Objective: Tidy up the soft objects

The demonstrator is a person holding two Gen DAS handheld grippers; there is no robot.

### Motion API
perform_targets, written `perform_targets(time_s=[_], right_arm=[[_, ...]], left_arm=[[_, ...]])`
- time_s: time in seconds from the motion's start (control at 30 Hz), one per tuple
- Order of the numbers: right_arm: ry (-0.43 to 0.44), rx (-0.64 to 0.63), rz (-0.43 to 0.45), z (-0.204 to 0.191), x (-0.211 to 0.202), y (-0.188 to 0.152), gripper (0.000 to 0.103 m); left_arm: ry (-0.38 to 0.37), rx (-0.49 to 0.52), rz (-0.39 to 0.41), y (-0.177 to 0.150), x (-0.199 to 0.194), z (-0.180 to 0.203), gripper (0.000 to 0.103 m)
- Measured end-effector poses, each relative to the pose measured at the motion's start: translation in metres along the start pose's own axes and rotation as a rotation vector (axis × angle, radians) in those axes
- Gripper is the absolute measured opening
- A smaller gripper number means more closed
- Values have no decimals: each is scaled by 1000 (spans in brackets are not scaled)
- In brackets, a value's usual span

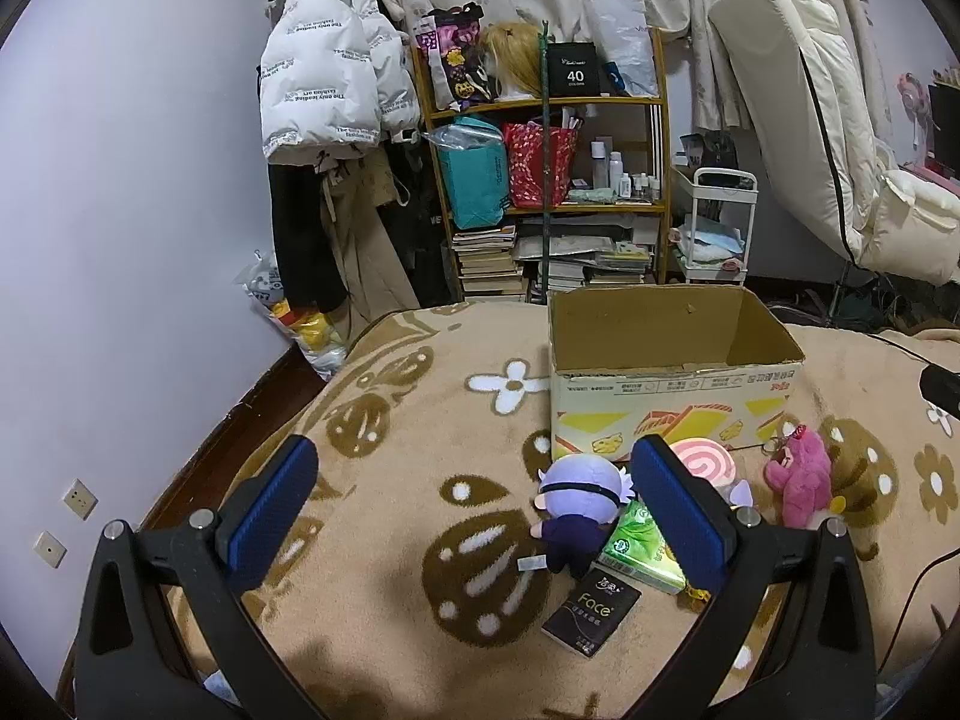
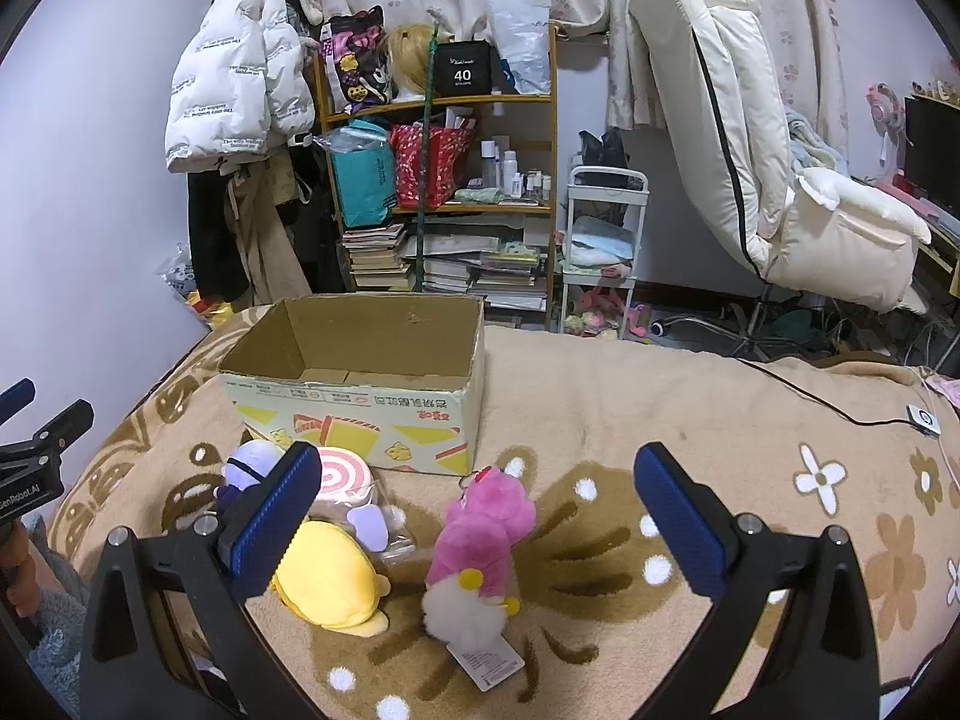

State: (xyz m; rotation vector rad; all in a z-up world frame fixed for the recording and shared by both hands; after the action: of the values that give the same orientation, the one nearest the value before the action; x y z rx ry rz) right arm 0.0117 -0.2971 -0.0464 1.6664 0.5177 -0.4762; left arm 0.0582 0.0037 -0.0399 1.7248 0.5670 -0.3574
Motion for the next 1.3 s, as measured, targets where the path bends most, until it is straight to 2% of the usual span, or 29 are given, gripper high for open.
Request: perform_targets(time_s=[1.3], right_arm=[[-4, -22, -1, -9, 1, 2, 103]], left_arm=[[-3, 10, -3, -5, 0, 5, 103]])
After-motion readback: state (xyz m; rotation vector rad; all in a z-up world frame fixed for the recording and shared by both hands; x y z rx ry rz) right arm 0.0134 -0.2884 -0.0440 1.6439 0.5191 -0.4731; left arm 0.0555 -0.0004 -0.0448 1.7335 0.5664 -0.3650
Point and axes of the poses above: each gripper's, at about its wrist camera, not at the fingertips, and x roughly the way its jaws point, z to its right, y to its top, the point moved 7 cm from there along x, roughly the way its jaws point, and after that the axes turned 9 degrees about y, right-handed, at the moved point
